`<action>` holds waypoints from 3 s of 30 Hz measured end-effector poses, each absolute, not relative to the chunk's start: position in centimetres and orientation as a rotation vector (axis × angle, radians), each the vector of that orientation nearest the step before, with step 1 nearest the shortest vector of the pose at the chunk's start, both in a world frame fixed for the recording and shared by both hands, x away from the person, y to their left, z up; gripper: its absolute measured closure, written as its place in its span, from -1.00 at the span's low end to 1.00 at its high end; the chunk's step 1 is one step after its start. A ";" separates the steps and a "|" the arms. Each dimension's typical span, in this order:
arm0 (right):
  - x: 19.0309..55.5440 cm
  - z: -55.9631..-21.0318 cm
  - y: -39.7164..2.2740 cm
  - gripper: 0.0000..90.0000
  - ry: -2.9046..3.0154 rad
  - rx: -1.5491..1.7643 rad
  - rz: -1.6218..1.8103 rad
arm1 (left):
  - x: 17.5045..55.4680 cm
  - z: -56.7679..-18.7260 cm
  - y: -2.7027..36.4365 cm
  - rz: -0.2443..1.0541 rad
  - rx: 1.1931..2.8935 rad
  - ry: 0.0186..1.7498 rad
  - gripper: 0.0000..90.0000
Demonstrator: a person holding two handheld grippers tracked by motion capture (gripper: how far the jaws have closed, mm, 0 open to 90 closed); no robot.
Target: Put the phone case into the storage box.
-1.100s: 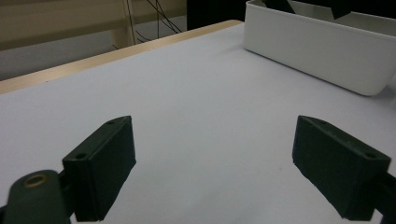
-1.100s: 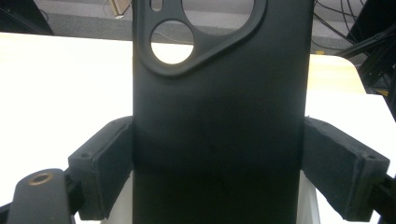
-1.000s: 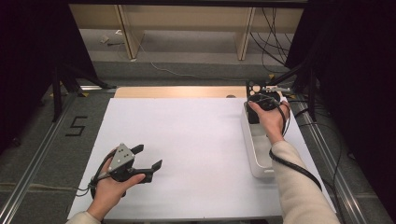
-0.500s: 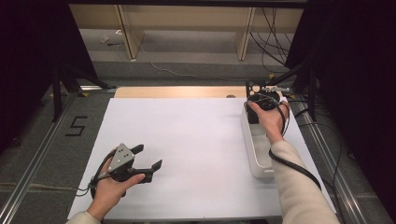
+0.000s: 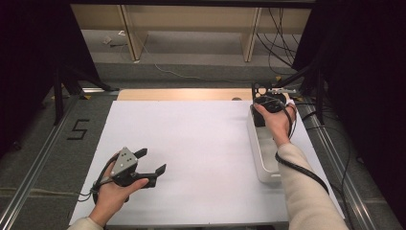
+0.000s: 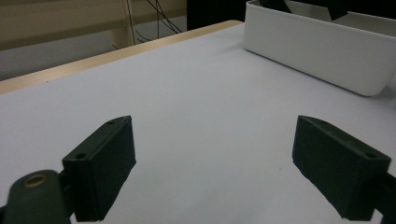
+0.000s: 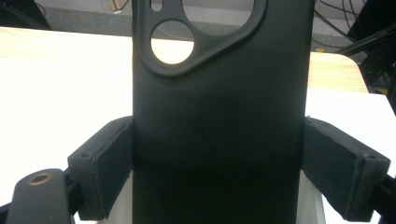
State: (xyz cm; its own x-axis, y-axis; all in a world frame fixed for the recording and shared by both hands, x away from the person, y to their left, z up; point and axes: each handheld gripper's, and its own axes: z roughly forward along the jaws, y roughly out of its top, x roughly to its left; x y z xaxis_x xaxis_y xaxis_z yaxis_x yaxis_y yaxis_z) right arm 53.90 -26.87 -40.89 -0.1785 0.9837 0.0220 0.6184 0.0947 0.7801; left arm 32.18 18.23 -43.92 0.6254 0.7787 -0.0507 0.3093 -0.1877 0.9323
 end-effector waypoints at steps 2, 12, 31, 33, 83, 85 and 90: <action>53.9 -40.9 -26.9 -0.67 1.855 1.569 0.912 | 32.2 -43.9 18.2 0.542 1.767 0.885 -0.72; 54.1 -40.9 -27.0 -0.68 1.864 1.567 0.919 | 32.2 -43.9 18.2 0.541 1.766 0.886 -0.72; 54.3 -41.2 -26.8 -0.68 1.870 1.577 0.922 | 32.2 -43.9 18.2 0.541 1.768 0.884 -0.72; 54.3 -41.2 -26.7 -0.68 1.872 1.576 0.920 | 32.2 -43.9 18.2 0.541 1.768 0.884 -0.72; 53.4 -39.2 -27.4 -0.69 1.841 1.484 1.039 | 32.2 -43.9 18.2 0.541 1.769 0.880 -0.72; 53.1 -39.0 -27.5 -0.64 1.841 1.485 1.060 | 32.2 -43.9 18.2 0.542 1.769 0.881 -0.72; 52.3 -38.9 -28.0 -0.48 1.831 1.464 1.107 | 32.1 -43.9 18.2 0.543 1.767 0.882 -0.72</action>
